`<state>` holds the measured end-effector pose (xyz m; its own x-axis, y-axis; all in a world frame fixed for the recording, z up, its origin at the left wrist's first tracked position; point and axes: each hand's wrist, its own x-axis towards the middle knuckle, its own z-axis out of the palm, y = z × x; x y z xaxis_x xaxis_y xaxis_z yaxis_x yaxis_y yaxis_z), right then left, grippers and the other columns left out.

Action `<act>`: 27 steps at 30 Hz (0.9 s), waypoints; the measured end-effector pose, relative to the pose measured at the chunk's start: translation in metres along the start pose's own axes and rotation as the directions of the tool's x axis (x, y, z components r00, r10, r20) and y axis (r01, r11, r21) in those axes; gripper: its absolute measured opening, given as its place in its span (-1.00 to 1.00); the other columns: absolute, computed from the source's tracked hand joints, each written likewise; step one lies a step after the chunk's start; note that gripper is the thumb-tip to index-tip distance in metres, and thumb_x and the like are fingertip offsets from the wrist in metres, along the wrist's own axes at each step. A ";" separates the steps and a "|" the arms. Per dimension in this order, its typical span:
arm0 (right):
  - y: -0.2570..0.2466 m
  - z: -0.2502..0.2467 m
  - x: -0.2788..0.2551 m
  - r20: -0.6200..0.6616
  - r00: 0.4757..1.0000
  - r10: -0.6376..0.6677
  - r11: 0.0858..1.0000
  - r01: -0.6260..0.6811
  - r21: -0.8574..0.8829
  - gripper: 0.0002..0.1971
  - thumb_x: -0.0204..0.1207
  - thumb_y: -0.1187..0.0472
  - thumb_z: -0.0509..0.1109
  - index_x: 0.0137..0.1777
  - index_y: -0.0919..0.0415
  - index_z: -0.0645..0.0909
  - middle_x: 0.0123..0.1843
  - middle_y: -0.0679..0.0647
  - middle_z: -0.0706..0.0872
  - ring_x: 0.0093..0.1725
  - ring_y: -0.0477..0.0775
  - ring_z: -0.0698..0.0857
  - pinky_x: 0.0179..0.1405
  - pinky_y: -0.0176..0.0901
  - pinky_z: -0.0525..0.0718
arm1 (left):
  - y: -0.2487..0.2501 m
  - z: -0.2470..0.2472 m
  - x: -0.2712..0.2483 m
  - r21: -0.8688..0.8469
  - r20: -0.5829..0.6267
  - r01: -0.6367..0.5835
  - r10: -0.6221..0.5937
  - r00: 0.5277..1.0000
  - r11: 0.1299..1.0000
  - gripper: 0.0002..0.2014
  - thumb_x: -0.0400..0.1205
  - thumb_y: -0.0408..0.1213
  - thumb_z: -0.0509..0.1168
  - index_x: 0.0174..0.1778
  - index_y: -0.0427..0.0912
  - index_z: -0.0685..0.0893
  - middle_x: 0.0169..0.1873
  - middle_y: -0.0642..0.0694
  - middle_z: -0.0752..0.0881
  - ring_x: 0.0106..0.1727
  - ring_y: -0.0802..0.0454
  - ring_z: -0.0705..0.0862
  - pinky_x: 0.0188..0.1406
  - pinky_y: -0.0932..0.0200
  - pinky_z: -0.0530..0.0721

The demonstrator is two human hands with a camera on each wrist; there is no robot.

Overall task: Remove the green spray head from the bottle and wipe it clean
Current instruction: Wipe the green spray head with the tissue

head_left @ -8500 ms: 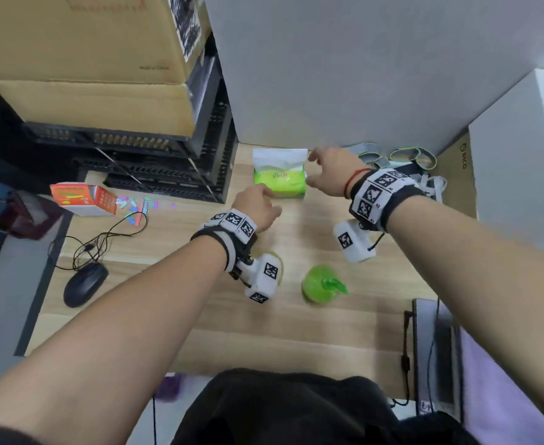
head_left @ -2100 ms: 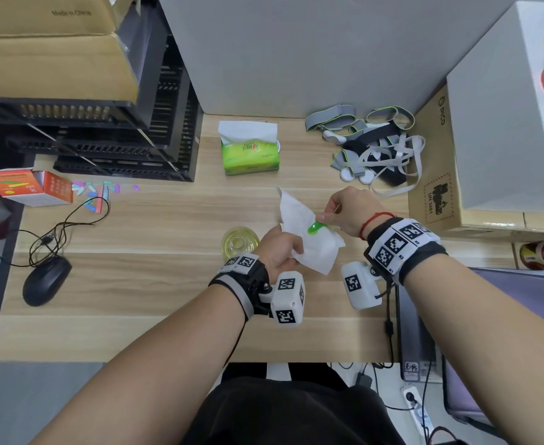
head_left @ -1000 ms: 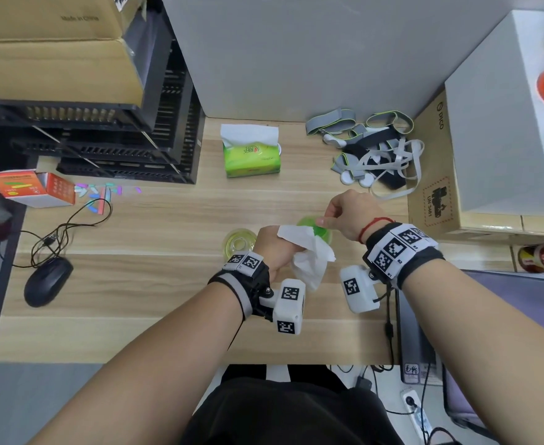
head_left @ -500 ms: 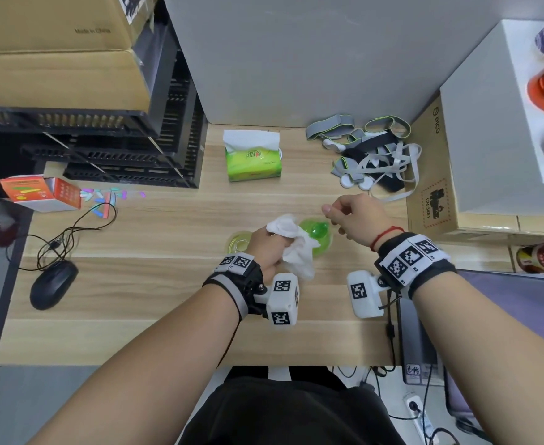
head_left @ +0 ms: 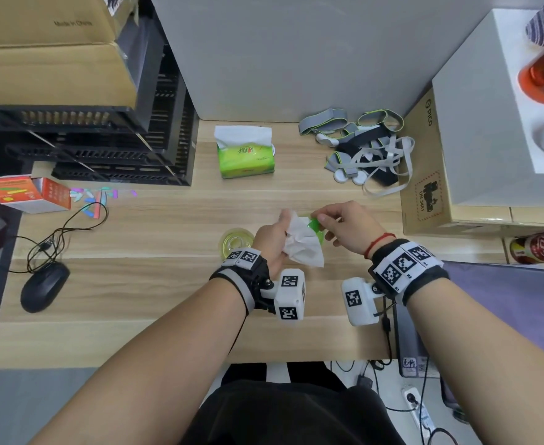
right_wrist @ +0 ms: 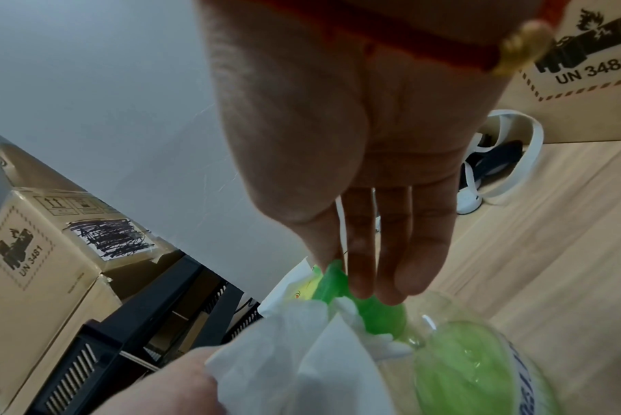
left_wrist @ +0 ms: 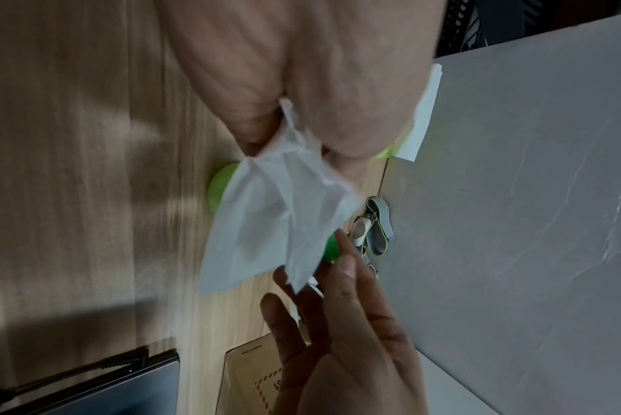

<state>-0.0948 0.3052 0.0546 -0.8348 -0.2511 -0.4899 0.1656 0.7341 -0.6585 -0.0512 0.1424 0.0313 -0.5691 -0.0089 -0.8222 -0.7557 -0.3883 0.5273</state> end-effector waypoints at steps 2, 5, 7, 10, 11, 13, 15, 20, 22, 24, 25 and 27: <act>0.001 -0.001 0.001 0.015 1.000 0.027 0.998 -0.028 0.051 -0.72 0.64 0.35 0.23 0.20 0.20 0.74 -0.15 0.14 0.81 -0.24 0.06 0.77 -0.17 -0.03 0.84 | -0.002 0.001 0.000 0.087 0.054 -0.033 0.028 0.998 0.996 -0.70 0.61 -0.14 0.41 0.05 -0.35 0.75 -0.14 -0.23 0.83 -0.24 -0.09 0.81 -0.29 0.12 0.80; 0.007 -0.003 0.003 0.050 0.998 0.045 0.993 -0.050 0.104 -0.65 0.59 0.48 0.19 0.23 0.28 0.72 -0.17 0.21 0.81 -0.25 0.11 0.76 -0.15 -0.07 0.83 | -0.005 0.002 0.004 0.306 0.087 -0.159 0.139 0.986 0.938 -0.73 0.47 -0.09 0.54 -0.23 -0.26 0.77 -0.33 -0.12 0.80 -0.26 -0.23 0.75 -0.23 -0.03 0.74; 0.010 -0.003 0.005 0.060 0.998 0.011 1.000 -0.011 -0.004 -0.61 0.52 0.47 0.29 0.27 0.15 0.70 -0.13 0.09 0.77 -0.27 0.11 0.74 -0.12 -0.05 0.78 | -0.005 0.002 0.009 0.504 0.052 -0.229 0.236 0.970 0.833 -0.63 0.42 -0.02 0.55 -0.39 -0.28 0.66 -0.55 -0.16 0.57 -0.37 -0.23 0.55 -0.27 0.10 0.50; 0.014 0.003 0.008 0.157 0.987 -0.037 0.954 0.082 -0.289 -0.36 0.35 0.29 0.55 0.46 -0.02 0.55 0.12 0.07 0.52 -0.05 0.03 0.58 0.12 -0.17 0.61 | -0.006 0.006 0.013 0.570 0.033 -0.239 0.269 0.963 0.786 -0.32 0.25 0.19 0.53 0.08 -0.30 0.77 -0.07 -0.22 0.84 0.01 -0.15 0.79 0.11 -0.06 0.76; 0.015 0.008 0.010 0.182 0.983 -0.035 0.938 0.096 -0.334 -0.31 0.33 0.26 0.57 0.49 -0.04 0.51 0.18 0.10 0.45 0.06 0.04 0.54 0.19 -0.16 0.60 | -0.007 0.007 0.013 0.564 0.031 -0.229 0.256 0.966 0.794 -0.25 0.17 0.26 0.50 0.13 -0.24 0.78 0.02 -0.21 0.84 0.09 -0.16 0.79 0.18 -0.15 0.76; 0.017 0.018 0.015 0.158 0.987 -0.028 0.913 0.089 -0.398 -0.37 0.37 0.28 0.49 0.46 -0.10 0.53 0.24 0.10 0.43 0.17 0.09 0.57 0.21 -0.04 0.67 | -0.009 0.007 0.015 0.543 0.020 -0.216 0.245 0.969 0.811 -0.20 0.08 0.29 0.47 0.14 -0.17 0.78 0.07 -0.16 0.83 0.12 -0.14 0.79 0.20 -0.18 0.75; 0.017 0.024 0.020 0.088 0.996 -0.027 0.869 0.067 -0.490 -0.41 0.41 0.37 0.40 0.39 -0.16 0.57 0.24 0.06 0.48 0.11 0.16 0.67 0.00 0.03 0.73 | -0.009 0.007 0.016 0.528 0.014 -0.212 0.241 0.971 0.823 -0.26 0.10 0.23 0.48 0.12 -0.16 0.79 0.07 -0.16 0.82 0.13 -0.15 0.78 0.21 -0.20 0.74; 0.019 0.030 0.021 0.017 0.998 -0.069 0.823 0.066 -0.564 -0.54 0.46 0.17 0.43 0.32 -0.29 0.59 0.16 -0.02 0.54 -0.01 0.13 0.70 -0.23 -0.11 0.56 | -0.006 0.002 0.010 0.574 0.052 -0.225 0.240 0.969 0.787 -0.44 0.20 0.12 0.49 0.08 -0.09 0.80 0.02 -0.13 0.83 0.11 -0.11 0.78 0.20 -0.17 0.75; 0.022 0.031 0.020 -0.003 0.997 -0.072 0.840 0.059 -0.539 -0.54 0.46 0.12 0.46 0.31 -0.33 0.59 0.15 -0.05 0.55 0.00 0.10 0.70 -0.22 -0.11 0.59 | -0.007 -0.001 0.009 0.580 0.065 -0.235 0.243 0.968 0.780 -0.45 0.21 0.09 0.50 0.08 -0.07 0.80 0.01 -0.11 0.84 0.09 -0.10 0.79 0.19 -0.16 0.76; 0.023 0.032 0.020 -0.003 0.998 -0.061 0.861 0.051 -0.506 -0.54 0.44 0.08 0.49 0.31 -0.34 0.59 0.16 -0.06 0.55 0.03 0.09 0.69 -0.17 -0.06 0.67 | -0.007 -0.005 0.007 0.583 0.069 -0.241 0.248 0.966 0.776 -0.52 0.23 0.06 0.52 0.04 -0.06 0.82 -0.03 -0.09 0.85 0.06 -0.09 0.80 0.17 -0.17 0.77; 0.022 0.033 0.019 0.005 0.999 -0.054 0.871 0.050 -0.488 -0.54 0.43 0.06 0.51 0.31 -0.35 0.59 0.17 -0.06 0.54 0.05 0.10 0.69 -0.12 -0.01 0.71 | -0.006 -0.006 0.006 0.586 0.070 -0.242 0.250 0.966 0.773 -0.55 0.25 0.03 0.53 0.03 -0.06 0.82 -0.04 -0.09 0.85 0.06 -0.10 0.80 0.16 -0.18 0.77; 0.021 0.033 0.020 0.024 0.999 -0.047 0.878 0.053 -0.475 -0.51 0.40 0.05 0.53 0.32 -0.34 0.59 0.19 -0.05 0.54 0.09 0.10 0.69 -0.03 0.04 0.72 | -0.005 -0.011 0.004 0.596 0.073 -0.248 0.256 0.964 0.764 -0.60 0.31 -0.03 0.55 0.04 -0.08 0.82 -0.03 -0.11 0.85 0.08 -0.11 0.79 0.17 -0.18 0.76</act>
<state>-0.0906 0.2947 0.0118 -0.8289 -0.3003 -0.4719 -0.1480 0.9313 -0.3327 -0.0456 0.1340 0.0233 -0.7657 -0.0402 -0.6419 -0.6291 0.2547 0.7344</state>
